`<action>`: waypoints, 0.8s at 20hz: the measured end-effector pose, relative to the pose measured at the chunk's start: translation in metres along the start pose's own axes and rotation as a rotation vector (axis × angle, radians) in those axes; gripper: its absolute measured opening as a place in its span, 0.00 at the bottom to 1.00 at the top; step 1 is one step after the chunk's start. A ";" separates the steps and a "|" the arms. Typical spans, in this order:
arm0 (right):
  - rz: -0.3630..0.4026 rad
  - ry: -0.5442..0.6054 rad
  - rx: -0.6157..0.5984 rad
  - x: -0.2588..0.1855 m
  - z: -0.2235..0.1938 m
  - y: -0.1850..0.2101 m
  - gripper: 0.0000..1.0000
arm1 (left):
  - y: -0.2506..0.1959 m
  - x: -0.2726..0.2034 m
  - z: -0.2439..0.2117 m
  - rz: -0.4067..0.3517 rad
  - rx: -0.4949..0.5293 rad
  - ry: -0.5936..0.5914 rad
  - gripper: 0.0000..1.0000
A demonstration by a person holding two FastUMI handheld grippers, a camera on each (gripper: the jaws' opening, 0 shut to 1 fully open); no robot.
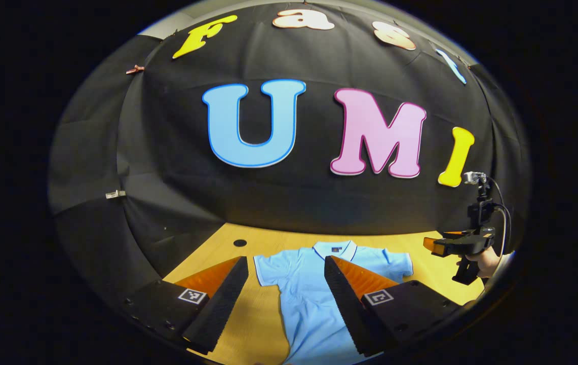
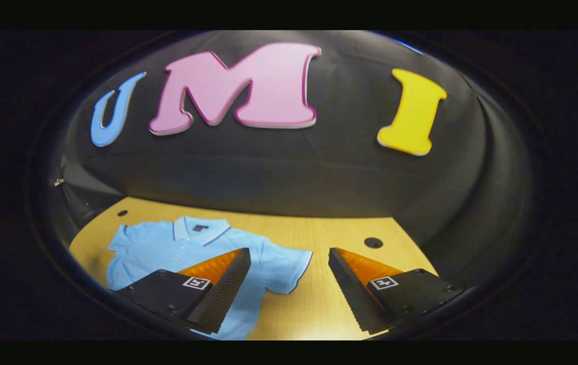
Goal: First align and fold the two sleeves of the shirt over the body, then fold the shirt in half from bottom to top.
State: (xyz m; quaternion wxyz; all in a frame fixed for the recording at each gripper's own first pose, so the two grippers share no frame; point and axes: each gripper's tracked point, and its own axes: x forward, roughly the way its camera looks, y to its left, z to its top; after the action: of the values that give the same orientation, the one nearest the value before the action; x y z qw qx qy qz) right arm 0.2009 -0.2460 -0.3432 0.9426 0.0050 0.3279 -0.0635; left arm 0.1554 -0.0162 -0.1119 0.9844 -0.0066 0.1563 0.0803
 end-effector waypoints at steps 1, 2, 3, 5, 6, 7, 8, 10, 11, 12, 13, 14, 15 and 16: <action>-0.004 0.025 0.009 0.018 -0.009 -0.003 0.98 | 0.000 0.005 -0.003 0.003 -0.001 0.011 0.97; -0.013 0.047 0.017 0.037 -0.018 -0.008 0.98 | 0.001 0.010 -0.009 0.007 -0.001 0.023 0.97; -0.026 0.080 0.025 0.055 -0.028 -0.013 0.98 | 0.002 0.015 -0.014 0.012 -0.003 0.041 0.97; -0.035 0.150 0.065 0.083 -0.046 -0.015 0.98 | -0.001 0.024 -0.025 0.009 -0.020 0.074 0.97; -0.039 0.165 0.084 0.096 -0.050 -0.018 0.98 | -0.002 0.029 -0.030 0.007 -0.029 0.087 0.97; -0.048 0.177 0.094 0.107 -0.053 -0.023 0.97 | -0.003 0.033 -0.033 0.007 -0.035 0.100 0.97; -0.054 0.190 0.099 0.115 -0.057 -0.027 0.98 | -0.005 0.038 -0.038 0.007 -0.038 0.113 0.97; -0.065 0.221 0.109 0.130 -0.071 -0.030 0.97 | -0.009 0.047 -0.044 0.005 -0.026 0.129 0.97; -0.068 0.237 0.115 0.135 -0.078 -0.030 0.98 | -0.011 0.050 -0.046 0.002 -0.016 0.135 0.97; -0.062 0.253 0.120 0.137 -0.084 -0.029 0.95 | -0.015 0.055 -0.048 -0.004 -0.009 0.137 0.97; -0.052 0.255 0.125 0.135 -0.084 -0.028 0.98 | -0.022 0.061 -0.048 -0.012 -0.006 0.138 0.97; -0.055 0.239 0.112 0.139 -0.082 -0.029 0.96 | -0.025 0.065 -0.046 -0.013 -0.005 0.136 0.97; -0.045 0.239 0.103 0.138 -0.083 -0.027 0.98 | -0.028 0.068 -0.046 -0.014 -0.003 0.132 0.97; -0.029 0.240 0.112 0.139 -0.083 -0.021 0.97 | -0.031 0.070 -0.046 -0.020 -0.002 0.131 0.97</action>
State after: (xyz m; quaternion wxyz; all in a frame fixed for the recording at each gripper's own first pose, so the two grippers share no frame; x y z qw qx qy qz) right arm 0.2550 -0.2784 -0.4934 0.8938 0.0602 0.4343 -0.0944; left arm 0.2124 -0.0379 -0.1773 0.9729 -0.0144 0.2201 0.0701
